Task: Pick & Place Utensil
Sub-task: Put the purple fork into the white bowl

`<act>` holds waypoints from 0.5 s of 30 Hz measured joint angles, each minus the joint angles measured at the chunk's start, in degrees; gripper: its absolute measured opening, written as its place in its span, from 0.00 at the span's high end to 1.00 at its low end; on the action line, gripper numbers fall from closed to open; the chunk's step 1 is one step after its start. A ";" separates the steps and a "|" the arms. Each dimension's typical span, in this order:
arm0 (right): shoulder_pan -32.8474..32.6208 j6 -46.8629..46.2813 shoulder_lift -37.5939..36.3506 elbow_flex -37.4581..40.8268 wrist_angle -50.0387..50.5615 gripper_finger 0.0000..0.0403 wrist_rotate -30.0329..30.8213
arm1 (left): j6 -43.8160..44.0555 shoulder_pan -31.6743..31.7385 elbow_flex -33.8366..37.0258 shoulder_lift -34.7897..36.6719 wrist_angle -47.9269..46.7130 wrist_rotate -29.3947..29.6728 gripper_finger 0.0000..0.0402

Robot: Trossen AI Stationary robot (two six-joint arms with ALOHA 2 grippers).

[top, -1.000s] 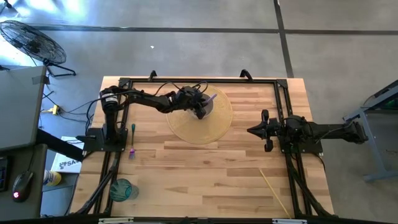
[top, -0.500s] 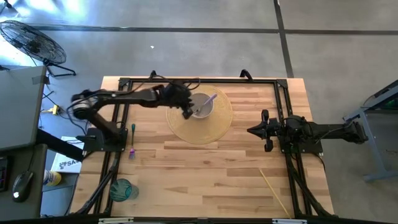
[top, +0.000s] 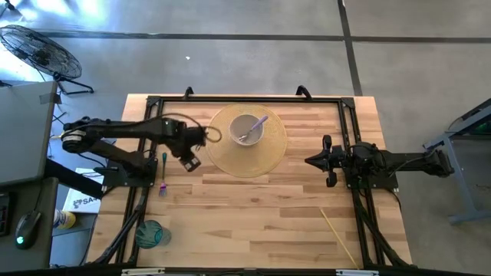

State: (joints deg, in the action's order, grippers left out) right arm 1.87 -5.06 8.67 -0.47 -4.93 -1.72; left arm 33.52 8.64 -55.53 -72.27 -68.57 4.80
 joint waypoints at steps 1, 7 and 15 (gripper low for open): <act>0.00 -0.02 0.00 0.00 0.00 0.97 0.00 | 1.79 -0.73 1.15 -0.01 -0.45 0.01 0.69; -0.02 0.00 0.00 0.00 0.00 0.97 0.00 | 7.74 -1.53 11.72 -0.04 5.27 -5.56 0.69; -0.02 -0.02 0.00 0.00 0.00 0.97 0.00 | 19.76 -1.53 19.52 -0.07 6.23 -5.60 0.69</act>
State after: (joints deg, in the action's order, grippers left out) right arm 1.85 -5.08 8.67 -0.47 -4.93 -1.72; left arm 53.28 7.11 -36.00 -72.34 -62.34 -0.79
